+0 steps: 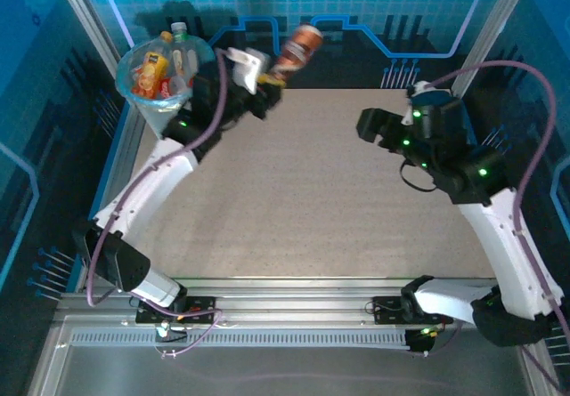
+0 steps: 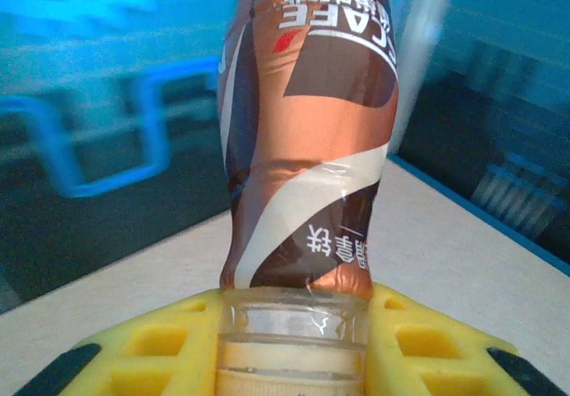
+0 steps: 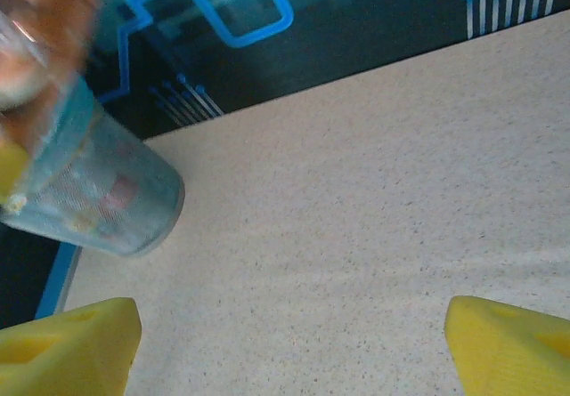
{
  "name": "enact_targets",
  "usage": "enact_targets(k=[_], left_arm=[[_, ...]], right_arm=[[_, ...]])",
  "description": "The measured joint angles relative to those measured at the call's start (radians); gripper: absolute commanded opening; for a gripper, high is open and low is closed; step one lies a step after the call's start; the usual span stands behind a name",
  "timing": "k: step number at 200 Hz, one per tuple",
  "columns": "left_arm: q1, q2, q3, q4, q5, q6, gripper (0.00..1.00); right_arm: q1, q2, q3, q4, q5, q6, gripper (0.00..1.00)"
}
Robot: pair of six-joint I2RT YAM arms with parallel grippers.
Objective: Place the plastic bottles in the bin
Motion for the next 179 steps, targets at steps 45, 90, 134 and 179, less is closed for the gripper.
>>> enact_targets(k=[45, 90, 134, 179], left_arm=[[0.304, 0.162, 0.388, -0.356, -0.042, 0.004, 0.0], [0.46, 0.36, 0.568, -0.593, -0.042, 0.085, 0.0], [0.496, 0.415, 0.583, -0.681, -0.041, 0.133, 0.41], [0.517, 0.402, 0.601, -0.663, -0.096, 0.126, 0.71]], right_arm=[[0.148, 0.079, 0.0, 0.011, 0.094, -0.011, 0.94], [0.172, 0.082, 0.0, 0.017, 0.146, -0.017, 0.94], [0.175, 0.075, -0.004, 0.019, 0.166, -0.017, 0.95], [0.184, 0.069, -0.024, 0.019, 0.168, -0.016, 0.95]])
